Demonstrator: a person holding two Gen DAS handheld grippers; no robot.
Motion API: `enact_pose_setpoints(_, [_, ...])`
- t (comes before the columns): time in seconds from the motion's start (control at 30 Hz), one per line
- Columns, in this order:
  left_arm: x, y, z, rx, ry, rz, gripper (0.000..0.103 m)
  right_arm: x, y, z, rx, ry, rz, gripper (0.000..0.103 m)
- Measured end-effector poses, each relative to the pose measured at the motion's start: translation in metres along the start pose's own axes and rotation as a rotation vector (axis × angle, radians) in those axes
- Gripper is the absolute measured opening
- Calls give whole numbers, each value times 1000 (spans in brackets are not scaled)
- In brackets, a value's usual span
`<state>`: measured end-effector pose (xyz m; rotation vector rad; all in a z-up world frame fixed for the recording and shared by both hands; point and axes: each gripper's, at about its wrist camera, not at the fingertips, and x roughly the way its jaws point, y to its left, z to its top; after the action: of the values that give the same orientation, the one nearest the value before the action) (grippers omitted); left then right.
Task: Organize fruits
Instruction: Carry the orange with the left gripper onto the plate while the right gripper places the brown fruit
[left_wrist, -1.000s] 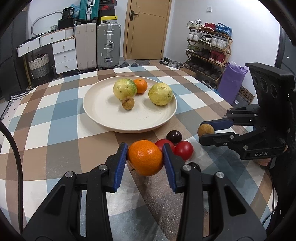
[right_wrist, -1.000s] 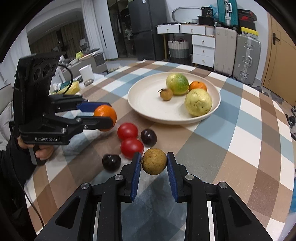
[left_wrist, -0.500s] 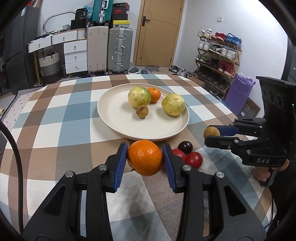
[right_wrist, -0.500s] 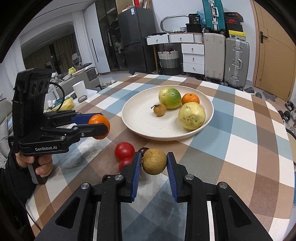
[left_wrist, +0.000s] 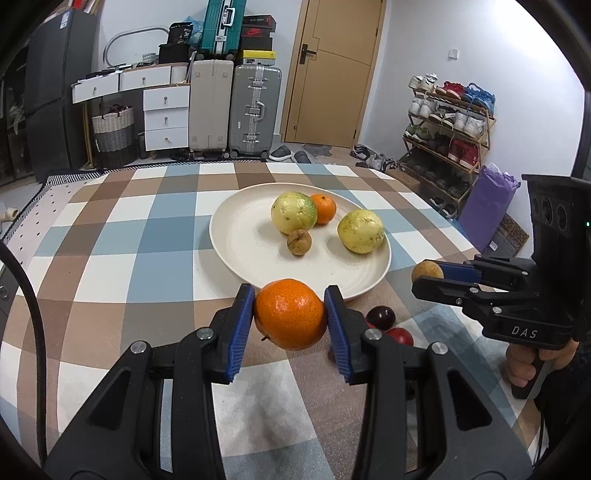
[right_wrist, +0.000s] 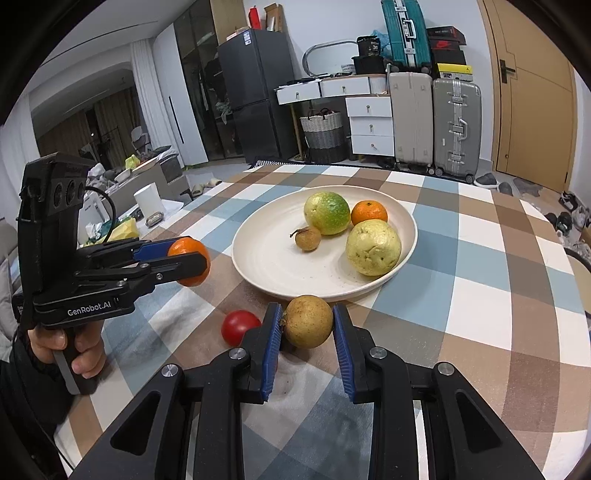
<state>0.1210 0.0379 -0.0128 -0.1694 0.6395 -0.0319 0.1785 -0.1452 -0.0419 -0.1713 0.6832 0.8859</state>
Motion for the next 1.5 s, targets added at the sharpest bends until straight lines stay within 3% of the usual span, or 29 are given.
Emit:
enact_pose_setpoints(0.3, [9, -2, 14, -10, -10, 19, 36, 1, -7, 10, 54, -2, 15, 29])
enact_pose_setpoints(0.83, [35, -10, 42, -8, -27, 27, 36, 14, -11, 35, 54, -20, -40, 29])
enact_pose_setpoints(1.5, [61, 2, 37, -52, -9, 54, 36, 36, -16, 29, 74, 44, -74, 29])
